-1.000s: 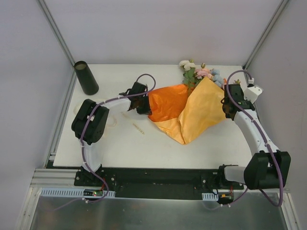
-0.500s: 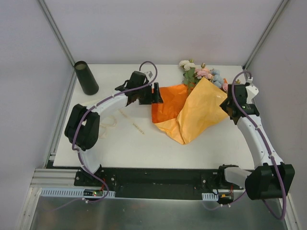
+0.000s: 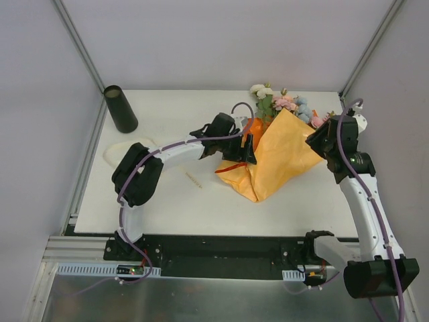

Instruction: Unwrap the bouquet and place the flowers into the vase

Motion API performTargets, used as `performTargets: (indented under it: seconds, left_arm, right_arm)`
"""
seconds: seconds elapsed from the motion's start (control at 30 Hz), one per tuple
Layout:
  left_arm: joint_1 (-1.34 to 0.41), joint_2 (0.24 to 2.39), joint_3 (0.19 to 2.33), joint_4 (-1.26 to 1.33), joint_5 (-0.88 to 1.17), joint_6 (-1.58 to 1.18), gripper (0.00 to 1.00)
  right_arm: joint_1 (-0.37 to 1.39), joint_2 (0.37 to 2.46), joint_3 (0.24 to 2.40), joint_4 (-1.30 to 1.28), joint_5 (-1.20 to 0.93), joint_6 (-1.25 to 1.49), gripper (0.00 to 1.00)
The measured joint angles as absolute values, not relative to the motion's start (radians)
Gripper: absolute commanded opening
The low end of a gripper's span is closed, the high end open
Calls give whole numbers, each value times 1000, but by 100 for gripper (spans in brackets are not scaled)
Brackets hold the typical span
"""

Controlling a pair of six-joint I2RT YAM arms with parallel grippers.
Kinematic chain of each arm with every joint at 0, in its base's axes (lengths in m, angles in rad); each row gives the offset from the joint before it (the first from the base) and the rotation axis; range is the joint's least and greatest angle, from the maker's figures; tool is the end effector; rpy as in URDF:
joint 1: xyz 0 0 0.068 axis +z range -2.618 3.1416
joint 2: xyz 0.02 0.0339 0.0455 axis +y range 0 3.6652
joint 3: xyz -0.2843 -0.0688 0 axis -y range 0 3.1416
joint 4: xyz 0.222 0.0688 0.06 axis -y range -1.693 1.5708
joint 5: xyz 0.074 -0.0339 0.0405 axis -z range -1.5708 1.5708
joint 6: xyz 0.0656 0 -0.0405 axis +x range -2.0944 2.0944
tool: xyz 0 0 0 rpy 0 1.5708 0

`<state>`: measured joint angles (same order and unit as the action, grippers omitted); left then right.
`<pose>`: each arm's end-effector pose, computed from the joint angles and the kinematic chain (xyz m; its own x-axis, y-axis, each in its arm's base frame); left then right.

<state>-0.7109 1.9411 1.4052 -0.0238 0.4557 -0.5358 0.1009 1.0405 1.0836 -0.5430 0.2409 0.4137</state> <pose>0.3275 -0.3201 0.2462 -0.7894 0.0747 -0.6094 0.5414 0.5527 -0.6335 0.2167 0.0062 0.3623 -0.3923 0.3527 -0.8496 0.2929 0.9234 0.2481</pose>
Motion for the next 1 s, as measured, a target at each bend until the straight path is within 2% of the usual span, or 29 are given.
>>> performTargets:
  seconds: [0.2, 0.37, 0.53, 0.63, 0.87, 1.0]
  left_arm:
    - [-731, 1912, 1405, -52, 339, -504, 80]
    - [-730, 1739, 1403, -84, 220, -455, 80]
    - [-754, 1640, 1437, -65, 211, -440, 78]
    - [-760, 1691, 1458, -52, 237, -440, 77]
    - [-760, 1953, 1479, -73, 285, -442, 76]
    - [-760, 2044, 1498, -97, 333, -443, 72]
  right_arm:
    - [102, 998, 1084, -546, 220, 399, 44]
    - [102, 975, 1084, -550, 219, 387, 44]
    - [102, 963, 1084, -549, 200, 388, 45]
    - [102, 960, 1084, -549, 189, 388, 45]
    - [102, 939, 1082, -550, 174, 381, 45]
    - [102, 932, 1082, -550, 166, 380, 45]
